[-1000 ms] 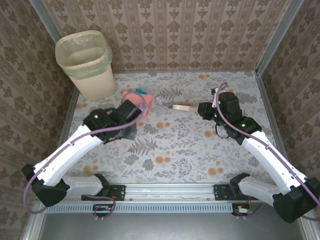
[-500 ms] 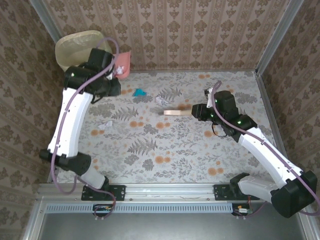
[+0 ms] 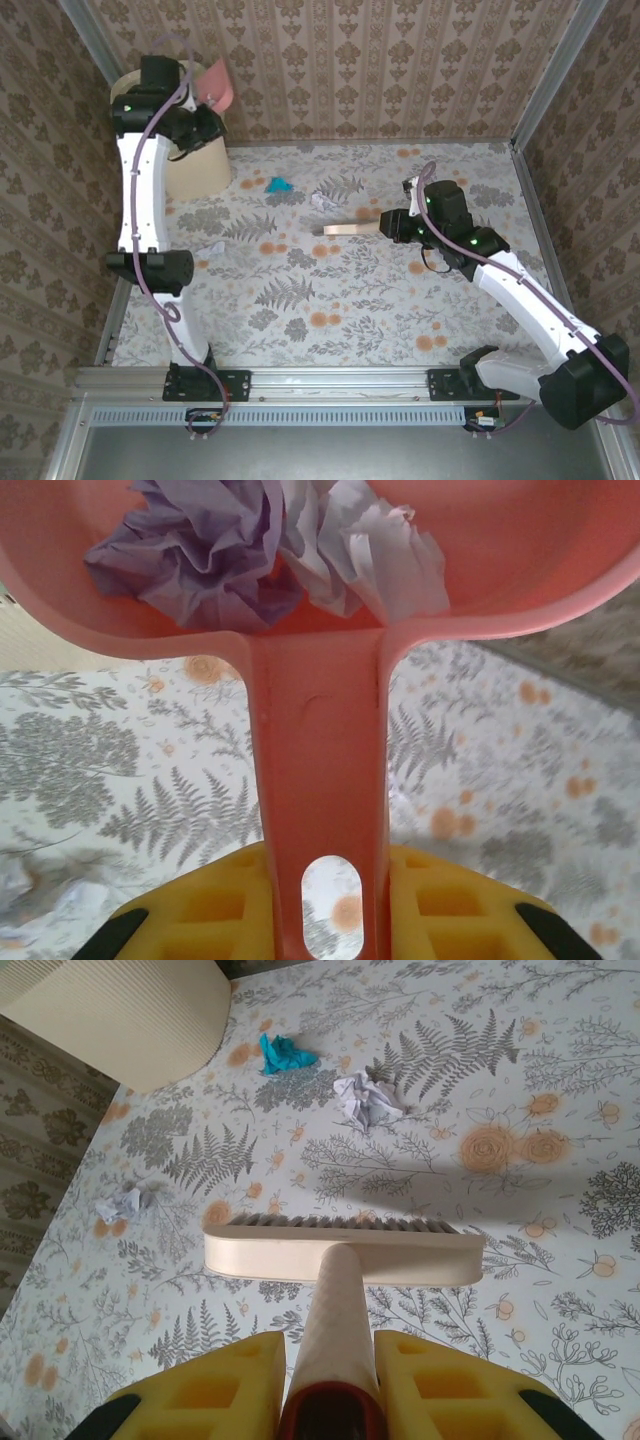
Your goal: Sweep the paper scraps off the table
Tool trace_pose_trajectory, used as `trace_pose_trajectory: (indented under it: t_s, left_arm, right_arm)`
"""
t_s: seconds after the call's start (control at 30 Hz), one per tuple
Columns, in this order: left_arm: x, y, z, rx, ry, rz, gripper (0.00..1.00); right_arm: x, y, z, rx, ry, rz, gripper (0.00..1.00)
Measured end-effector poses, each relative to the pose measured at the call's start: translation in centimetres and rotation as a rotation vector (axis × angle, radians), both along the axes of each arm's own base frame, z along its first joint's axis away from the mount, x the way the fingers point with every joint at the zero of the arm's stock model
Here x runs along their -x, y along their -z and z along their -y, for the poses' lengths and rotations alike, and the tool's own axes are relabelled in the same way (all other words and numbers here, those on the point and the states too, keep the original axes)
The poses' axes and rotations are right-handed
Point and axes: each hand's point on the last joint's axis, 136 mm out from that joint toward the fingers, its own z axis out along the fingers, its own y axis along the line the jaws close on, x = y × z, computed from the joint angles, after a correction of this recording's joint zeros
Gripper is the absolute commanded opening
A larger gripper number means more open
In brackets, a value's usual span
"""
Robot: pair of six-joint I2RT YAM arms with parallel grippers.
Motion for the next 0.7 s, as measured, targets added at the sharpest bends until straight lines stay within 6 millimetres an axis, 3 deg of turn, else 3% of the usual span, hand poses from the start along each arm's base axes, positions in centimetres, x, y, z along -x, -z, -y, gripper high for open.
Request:
trace_pose_trajectory:
  t_s: [0.13, 0.37, 0.7]
  left_arm:
    - [-2.0, -1.3, -1.3, 0.150, -0.055, 0.045, 0.00]
    - [-4.7, -3.3, -1.9, 0.353, -0.092, 0.102, 0.00]
    - [-7.7, -1.9, -1.7, 0.604, -0.115, 0.048, 0.00]
  right_arm:
    - [-0.1, 0.3, 0.0, 0.006, -0.002, -0.006, 0.00]
    - [-0.1, 0.4, -0.1, 0.016, -0.010, 0.000, 0.00]
    - [-0.1, 0.4, -0.1, 0.018, -0.012, 0.002, 0.00]
